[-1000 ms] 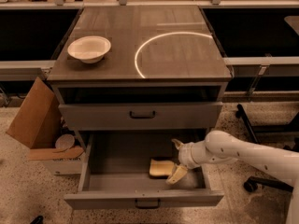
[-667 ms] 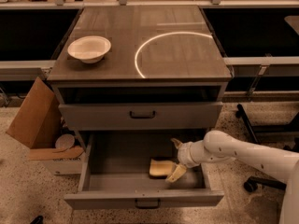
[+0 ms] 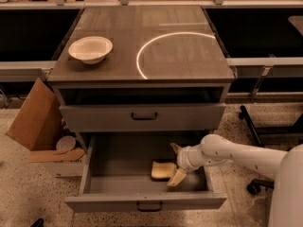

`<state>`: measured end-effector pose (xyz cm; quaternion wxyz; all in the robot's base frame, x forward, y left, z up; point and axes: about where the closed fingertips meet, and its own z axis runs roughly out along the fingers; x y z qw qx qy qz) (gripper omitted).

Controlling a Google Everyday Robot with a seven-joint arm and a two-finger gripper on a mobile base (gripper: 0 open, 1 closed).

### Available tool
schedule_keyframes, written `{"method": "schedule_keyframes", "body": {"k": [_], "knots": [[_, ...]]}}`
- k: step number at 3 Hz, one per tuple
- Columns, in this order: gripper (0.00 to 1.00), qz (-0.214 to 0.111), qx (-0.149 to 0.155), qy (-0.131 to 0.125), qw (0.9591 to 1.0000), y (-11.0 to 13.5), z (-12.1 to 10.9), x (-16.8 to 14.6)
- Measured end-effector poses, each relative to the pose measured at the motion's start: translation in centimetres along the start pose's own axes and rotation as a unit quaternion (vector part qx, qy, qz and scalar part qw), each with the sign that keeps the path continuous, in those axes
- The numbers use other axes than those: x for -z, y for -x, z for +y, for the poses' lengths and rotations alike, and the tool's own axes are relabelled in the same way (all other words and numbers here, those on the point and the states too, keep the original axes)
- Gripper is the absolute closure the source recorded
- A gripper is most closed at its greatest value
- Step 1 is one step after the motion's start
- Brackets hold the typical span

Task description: Pick sponge from middle drawer and place on counter

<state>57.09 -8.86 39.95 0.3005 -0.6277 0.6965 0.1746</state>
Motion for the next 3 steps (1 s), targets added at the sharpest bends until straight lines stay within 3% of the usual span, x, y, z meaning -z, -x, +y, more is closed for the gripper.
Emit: {"method": "schedule_keyframes", "body": {"k": [3], "knots": [[0.00,0.023,0.030,0.025,0.9990,0.3,1.1,-3.5]]}}
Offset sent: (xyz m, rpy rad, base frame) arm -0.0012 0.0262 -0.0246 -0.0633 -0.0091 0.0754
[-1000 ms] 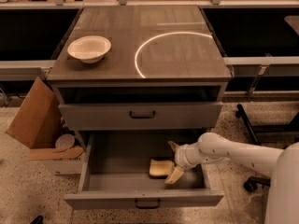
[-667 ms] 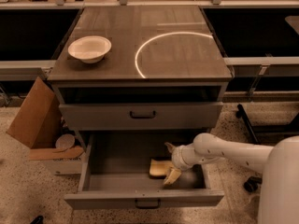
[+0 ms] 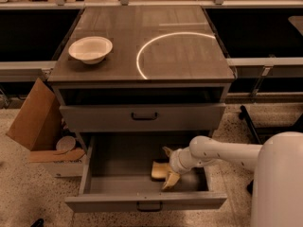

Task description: Pick sponge from middle drawer and place on counter

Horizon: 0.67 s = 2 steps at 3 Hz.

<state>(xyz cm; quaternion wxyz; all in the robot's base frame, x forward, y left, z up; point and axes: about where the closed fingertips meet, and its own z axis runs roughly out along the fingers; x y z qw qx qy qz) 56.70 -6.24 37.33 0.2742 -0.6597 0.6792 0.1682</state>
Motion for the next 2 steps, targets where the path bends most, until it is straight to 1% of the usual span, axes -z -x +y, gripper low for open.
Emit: {"method": "schedule_keyframes", "body": {"k": [1,2], "knots": [[0.00,0.006,-0.002,0.010,0.9999,-0.33,0.21,-0.78],[0.27,0.020,-0.006,0.013,0.9997,-1.02,0.50,-1.39]]}}
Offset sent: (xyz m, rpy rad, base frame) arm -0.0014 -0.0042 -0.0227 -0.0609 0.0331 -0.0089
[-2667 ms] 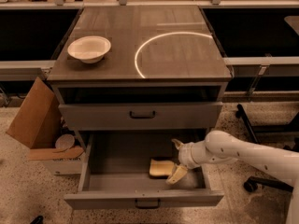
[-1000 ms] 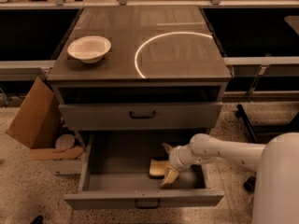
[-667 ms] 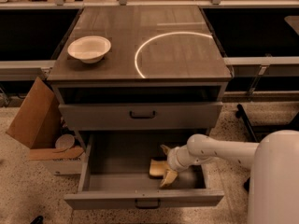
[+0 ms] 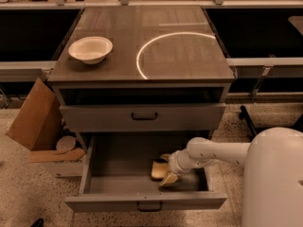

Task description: Pick sponge from middle drawer and place on counter

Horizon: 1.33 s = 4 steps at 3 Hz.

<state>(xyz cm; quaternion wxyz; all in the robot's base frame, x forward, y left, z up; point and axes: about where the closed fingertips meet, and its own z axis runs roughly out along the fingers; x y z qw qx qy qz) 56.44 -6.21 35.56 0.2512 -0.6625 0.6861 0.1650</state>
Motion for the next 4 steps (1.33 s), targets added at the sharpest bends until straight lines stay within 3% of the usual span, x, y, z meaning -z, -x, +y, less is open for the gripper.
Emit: {"method": "schedule_keyframes", "body": {"k": [2,3,4], "knots": [[0.73,0.008,-0.001,-0.013,0.9999,-0.3,0.1,0.7],[0.96,-0.010,0.006,-0.023,0.9997,0.6,-0.1,3.6],[1.00,-0.049,0.022,-0.029,0.9981,1.9,-0.2,7.9]]}}
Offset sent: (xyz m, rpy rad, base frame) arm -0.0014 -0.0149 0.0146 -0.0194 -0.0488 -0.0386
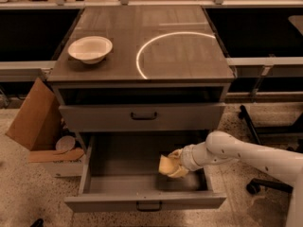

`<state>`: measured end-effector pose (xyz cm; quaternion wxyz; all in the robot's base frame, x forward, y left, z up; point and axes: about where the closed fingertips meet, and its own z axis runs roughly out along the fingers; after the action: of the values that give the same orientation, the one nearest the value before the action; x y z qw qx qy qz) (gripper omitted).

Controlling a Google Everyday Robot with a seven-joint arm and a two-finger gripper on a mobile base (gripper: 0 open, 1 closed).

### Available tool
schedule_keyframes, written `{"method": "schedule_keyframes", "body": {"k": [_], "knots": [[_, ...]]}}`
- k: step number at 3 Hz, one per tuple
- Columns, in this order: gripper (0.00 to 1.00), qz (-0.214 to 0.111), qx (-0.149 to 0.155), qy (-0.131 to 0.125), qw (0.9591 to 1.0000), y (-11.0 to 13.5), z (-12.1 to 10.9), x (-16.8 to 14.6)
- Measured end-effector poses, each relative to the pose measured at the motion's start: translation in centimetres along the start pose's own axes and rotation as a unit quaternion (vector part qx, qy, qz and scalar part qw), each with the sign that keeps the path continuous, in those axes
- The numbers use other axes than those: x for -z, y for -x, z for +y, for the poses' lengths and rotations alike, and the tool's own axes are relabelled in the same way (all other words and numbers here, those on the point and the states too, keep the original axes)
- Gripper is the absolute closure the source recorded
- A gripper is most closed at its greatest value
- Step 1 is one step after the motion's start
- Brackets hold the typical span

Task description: Pick sponge from middle drawer and place on counter

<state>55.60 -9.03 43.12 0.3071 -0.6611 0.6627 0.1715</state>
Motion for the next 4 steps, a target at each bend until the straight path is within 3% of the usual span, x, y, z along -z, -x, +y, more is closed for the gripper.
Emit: {"method": "schedule_keyframes", "body": {"k": [1,2,3,4], "knots": [[1.00,-0.040,0.023,0.003,0.9989,1.6,0.3,4.1],[1.00,-0.080,0.055,0.009,0.9952,3.8,1.1,8.4],[1.00,-0.080,0.055,0.009,0.9952,3.8,1.1,8.4],[1.00,-0.074,0.073,-0.004,0.9945,4.9,1.2,10.6]]}}
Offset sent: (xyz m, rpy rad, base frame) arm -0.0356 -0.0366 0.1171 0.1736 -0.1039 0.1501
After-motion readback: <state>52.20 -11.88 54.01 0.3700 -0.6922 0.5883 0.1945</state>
